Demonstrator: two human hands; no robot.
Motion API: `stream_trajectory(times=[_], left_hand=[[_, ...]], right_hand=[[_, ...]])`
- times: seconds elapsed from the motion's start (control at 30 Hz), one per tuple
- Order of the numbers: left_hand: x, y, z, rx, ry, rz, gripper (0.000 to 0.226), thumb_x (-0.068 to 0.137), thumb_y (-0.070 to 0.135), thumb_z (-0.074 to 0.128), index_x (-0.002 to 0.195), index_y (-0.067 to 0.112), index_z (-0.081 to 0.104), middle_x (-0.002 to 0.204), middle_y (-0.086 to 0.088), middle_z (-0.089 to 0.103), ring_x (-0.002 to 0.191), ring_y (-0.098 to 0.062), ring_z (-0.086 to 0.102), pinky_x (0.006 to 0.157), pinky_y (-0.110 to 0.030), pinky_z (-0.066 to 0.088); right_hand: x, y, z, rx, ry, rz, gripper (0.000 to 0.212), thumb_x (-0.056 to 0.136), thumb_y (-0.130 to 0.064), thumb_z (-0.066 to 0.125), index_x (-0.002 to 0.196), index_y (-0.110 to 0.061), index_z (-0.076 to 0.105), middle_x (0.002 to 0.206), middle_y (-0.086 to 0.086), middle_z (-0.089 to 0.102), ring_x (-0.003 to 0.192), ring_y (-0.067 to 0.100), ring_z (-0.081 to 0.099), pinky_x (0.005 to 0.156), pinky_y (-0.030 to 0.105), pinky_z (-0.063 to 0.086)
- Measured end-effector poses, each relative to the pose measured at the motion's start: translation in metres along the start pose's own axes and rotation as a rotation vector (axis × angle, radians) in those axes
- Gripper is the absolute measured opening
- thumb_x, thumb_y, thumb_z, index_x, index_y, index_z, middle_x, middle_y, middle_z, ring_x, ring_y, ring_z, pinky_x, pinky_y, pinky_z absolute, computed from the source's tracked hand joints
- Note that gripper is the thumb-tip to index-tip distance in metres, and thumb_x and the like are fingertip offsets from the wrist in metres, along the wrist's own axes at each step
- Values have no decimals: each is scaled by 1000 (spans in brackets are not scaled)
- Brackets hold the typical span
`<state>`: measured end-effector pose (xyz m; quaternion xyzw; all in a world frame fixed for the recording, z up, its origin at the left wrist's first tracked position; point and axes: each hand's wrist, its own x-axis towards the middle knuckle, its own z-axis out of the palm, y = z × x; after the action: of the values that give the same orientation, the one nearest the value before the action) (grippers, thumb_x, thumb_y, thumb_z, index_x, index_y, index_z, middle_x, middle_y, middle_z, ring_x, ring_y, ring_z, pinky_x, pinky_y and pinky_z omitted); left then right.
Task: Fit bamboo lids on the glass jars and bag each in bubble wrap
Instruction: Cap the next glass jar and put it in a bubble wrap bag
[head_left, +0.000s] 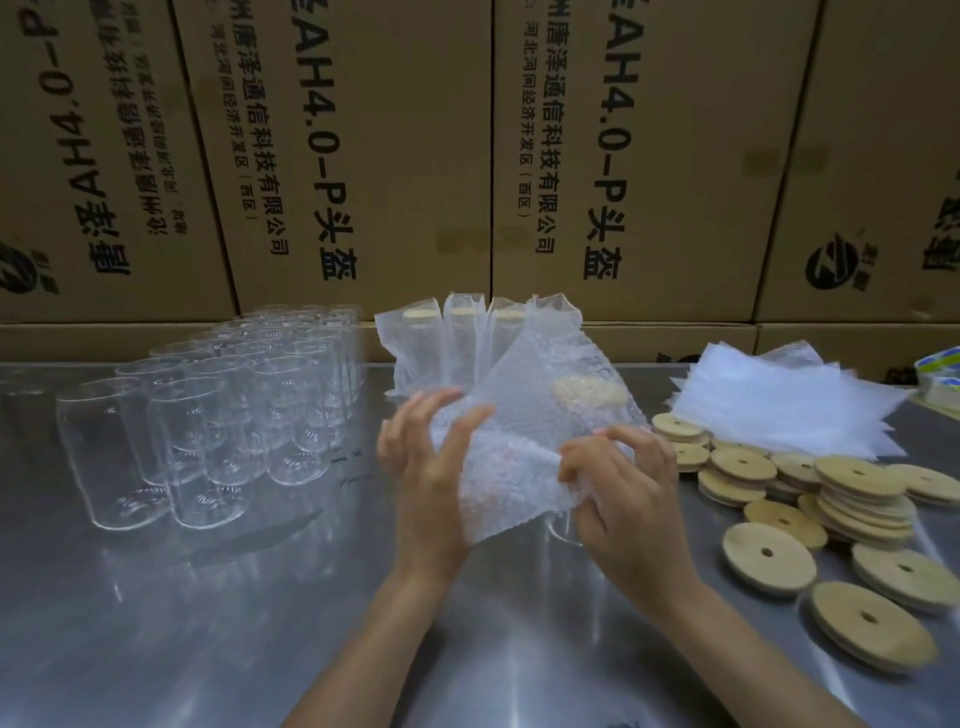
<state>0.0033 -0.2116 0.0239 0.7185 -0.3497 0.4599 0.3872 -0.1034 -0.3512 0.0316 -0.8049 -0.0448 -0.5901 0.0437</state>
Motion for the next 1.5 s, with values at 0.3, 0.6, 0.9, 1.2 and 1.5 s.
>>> stream_trajectory(times=[0.3, 0.6, 0.9, 1.2, 1.5], left_hand=[[4, -11, -2, -393, -1, -510, 42, 73, -11, 65, 69, 30, 56, 65, 12, 56, 64, -16, 50, 61, -26, 43], [-4, -22, 7, -72, -262, -702, 50, 71, 57, 74, 98, 24, 48, 85, 0, 63, 86, -29, 62, 63, -35, 43], [-12, -17, 14, -186, -912, -520, 54, 75, 64, 67, 118, 35, 55, 91, 21, 60, 76, 5, 54, 67, -16, 39], [-4, -20, 10, -268, -959, -407, 38, 95, 32, 56, 65, 10, 56, 60, 6, 46, 59, -11, 43, 66, -28, 37], [-5, -16, 9, -306, -957, -468, 14, 85, 21, 67, 78, 28, 77, 65, 12, 69, 51, 7, 55, 57, -13, 43]], right_hand=[[2, 14, 1, 179, -39, 371, 72, 76, -51, 65, 139, -27, 40, 143, 0, 29, 131, 14, 25, 109, 30, 23], [2, 19, 1, 332, -215, 526, 80, 65, -66, 66, 129, -61, 18, 152, -6, 24, 140, 14, 24, 104, 34, 29], [5, 32, -11, 429, 50, 822, 71, 65, -37, 85, 107, -36, 28, 116, 2, 57, 99, 21, 63, 82, 38, 52], [11, 28, -22, 1139, 122, 1414, 81, 49, -47, 81, 122, -29, 54, 114, -2, 66, 83, 12, 73, 50, 25, 54], [9, 18, -16, 1376, 48, 1599, 31, 56, -43, 73, 87, -37, 72, 96, 3, 60, 99, 24, 69, 54, 27, 54]])
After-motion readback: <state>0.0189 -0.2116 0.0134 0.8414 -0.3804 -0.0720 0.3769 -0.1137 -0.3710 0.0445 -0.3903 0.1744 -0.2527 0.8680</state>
